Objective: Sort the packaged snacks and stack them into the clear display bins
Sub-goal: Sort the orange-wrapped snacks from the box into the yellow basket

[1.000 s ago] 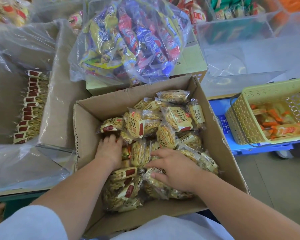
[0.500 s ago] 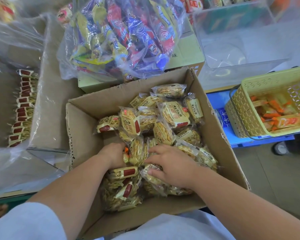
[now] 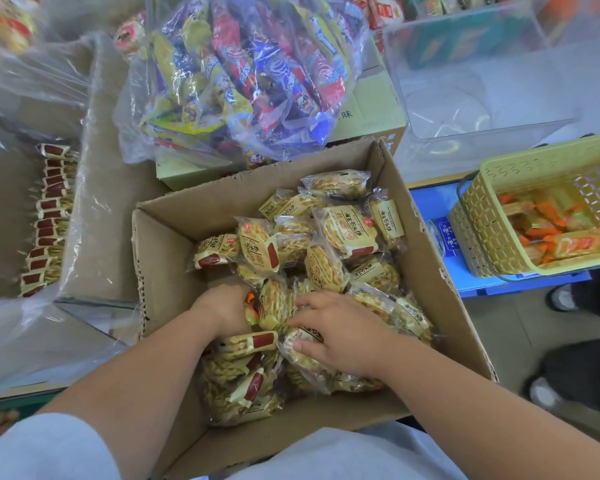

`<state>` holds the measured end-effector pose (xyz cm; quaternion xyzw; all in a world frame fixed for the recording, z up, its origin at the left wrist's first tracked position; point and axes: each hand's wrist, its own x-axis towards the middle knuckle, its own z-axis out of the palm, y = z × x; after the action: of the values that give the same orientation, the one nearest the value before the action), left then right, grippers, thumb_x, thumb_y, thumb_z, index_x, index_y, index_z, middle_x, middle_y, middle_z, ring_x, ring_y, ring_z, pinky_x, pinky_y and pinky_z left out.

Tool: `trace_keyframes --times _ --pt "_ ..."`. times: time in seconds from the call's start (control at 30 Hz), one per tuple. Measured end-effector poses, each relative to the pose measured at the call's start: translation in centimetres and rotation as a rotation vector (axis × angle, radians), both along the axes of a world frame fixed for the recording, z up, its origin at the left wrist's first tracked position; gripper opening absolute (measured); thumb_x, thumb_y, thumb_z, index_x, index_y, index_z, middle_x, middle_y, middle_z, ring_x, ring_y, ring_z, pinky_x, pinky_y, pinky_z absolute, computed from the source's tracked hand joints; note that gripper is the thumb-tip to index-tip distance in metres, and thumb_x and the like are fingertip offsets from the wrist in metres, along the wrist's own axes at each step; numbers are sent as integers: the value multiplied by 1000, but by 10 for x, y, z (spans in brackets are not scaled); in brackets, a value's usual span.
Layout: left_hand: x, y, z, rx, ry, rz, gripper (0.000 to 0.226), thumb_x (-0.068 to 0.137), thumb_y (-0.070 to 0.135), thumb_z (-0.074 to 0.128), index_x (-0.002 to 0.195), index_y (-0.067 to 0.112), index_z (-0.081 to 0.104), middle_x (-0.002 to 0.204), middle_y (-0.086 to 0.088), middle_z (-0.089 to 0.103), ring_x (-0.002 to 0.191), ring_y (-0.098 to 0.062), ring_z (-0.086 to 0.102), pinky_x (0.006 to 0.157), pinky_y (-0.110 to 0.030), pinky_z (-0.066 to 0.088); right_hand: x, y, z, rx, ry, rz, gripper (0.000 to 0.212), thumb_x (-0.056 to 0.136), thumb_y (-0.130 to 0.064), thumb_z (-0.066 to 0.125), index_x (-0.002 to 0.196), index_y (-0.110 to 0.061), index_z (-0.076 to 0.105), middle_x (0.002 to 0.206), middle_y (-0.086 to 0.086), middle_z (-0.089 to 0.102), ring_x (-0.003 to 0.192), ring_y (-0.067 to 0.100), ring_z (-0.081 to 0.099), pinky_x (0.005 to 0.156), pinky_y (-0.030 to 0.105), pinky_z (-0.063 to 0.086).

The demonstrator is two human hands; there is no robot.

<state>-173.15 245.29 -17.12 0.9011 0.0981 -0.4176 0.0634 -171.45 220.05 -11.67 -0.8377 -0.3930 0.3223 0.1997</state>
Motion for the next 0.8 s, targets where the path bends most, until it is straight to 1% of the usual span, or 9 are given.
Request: trace_keyframes --times 0.1,0.2,0.33,0.4,0.5,0.57,0.6,0.7,0.8 --pt "1 -2 18 95 -134 -42 70 56 45 71 122 28 58 101 4 65 92 -23 66 72 -35 56 1 0 4 10 35 -20 52 100 -52 51 150 -36 45 163 -5 30 149 18 29 121 40 27" --pt "-2 -6 42 144 -274 -52 54 63 48 74 110 29 55 89 6 61 85 -24 66 66 -35 52 3 0 15 32 83 -66 53 101 -51 52 150 -34 44 163 -5 31 147 16 32 117 36 31" --pt "-9 -9 88 86 -495 134 42 59 45 73 92 35 49 82 11 63 75 -22 64 63 -34 51 -1 -3 36 103 169 -186 47 99 -52 54 143 -35 53 148 -11 49 128 5 48 112 34 42" --pt "-14 -13 114 -71 -596 335 46 50 46 76 89 41 52 72 13 62 67 -12 60 57 -29 44 -4 -6 50 198 281 -333 44 98 -50 59 140 -39 55 136 -17 57 118 -2 54 106 34 48" --pt "-21 -42 150 -588 -712 774 56 45 39 86 94 49 63 82 20 73 70 -1 68 58 -26 52 -8 -12 71 373 470 -520 48 95 -47 66 140 -43 49 135 -18 58 121 -3 57 107 33 49" --pt "-24 -71 164 -969 -627 1031 59 48 25 90 101 34 68 90 3 79 75 -12 76 58 -33 60 -10 -18 84 526 655 -605 51 91 -45 69 136 -46 46 136 -16 60 123 2 60 101 32 53" --pt "-24 -86 168 -1082 -541 1102 59 50 21 91 105 28 69 93 -6 79 80 -22 78 59 -36 61 -10 -21 90 574 726 -638 51 90 -46 70 135 -47 47 134 -16 62 122 4 61 98 31 55" --pt "-18 -130 172 -1226 -359 1171 69 53 30 95 115 22 67 100 -9 80 89 -26 78 66 -39 62 -9 -35 99 615 826 -696 54 86 -55 72 135 -44 51 132 -9 66 122 13 64 98 40 56" --pt "-5 -169 172 -1308 -294 1235 69 63 55 89 120 25 68 106 -4 79 96 -19 77 68 -29 62 -1 -57 97 618 770 -803 60 74 -55 84 126 -48 55 124 -8 70 116 15 68 95 49 58"
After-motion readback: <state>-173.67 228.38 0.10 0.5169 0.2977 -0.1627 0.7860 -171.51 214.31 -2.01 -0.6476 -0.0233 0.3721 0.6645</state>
